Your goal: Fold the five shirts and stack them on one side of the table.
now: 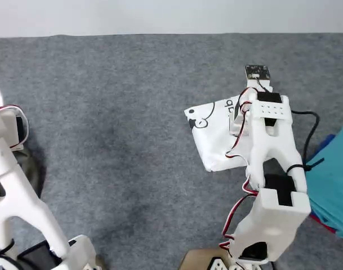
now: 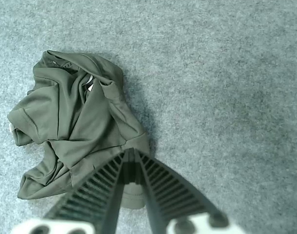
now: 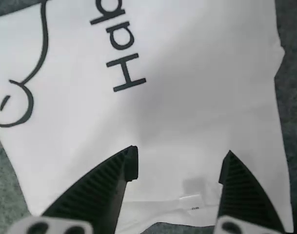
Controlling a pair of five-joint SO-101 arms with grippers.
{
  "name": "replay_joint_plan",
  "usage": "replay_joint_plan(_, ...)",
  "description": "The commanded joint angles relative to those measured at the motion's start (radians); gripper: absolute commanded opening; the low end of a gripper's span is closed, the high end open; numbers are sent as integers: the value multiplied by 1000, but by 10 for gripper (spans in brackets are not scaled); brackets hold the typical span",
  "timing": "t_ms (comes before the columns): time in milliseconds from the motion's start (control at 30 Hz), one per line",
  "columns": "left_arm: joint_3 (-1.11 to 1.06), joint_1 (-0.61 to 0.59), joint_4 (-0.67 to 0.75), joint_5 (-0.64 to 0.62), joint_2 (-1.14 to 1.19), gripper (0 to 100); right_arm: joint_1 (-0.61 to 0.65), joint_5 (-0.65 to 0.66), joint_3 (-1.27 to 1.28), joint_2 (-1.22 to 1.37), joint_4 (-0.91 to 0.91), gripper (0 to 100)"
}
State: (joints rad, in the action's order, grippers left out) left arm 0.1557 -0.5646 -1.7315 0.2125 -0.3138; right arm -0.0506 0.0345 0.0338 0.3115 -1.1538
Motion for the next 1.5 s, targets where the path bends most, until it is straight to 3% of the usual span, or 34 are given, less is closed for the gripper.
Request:
replay_joint_plan(0,5,8,-20,8,-29,4,-15,-17,-71,-21,2,337)
replay_joint_plan(300,5,8,-20,8,-25,4,-93,-3,-230,33,-47,343)
replay_joint_plan(833,5,8,-17,9,-23,4,-85,2,-423,390,-108,336)
replay_joint_plan(900,5,8,-17,9,-23,4,-71,6,-450,398,-148,288)
replay_joint_plan(1100,4,8,-15,9,-23,4,-61,18,-546,398,-206,3)
replay_joint_plan(1333,4,6,-18,9,-23,4,-64,101,-603,384,-229,10)
replay_joint_plan(1467,4,6,-18,9,-26,4,-85,222,-634,398,-183,10)
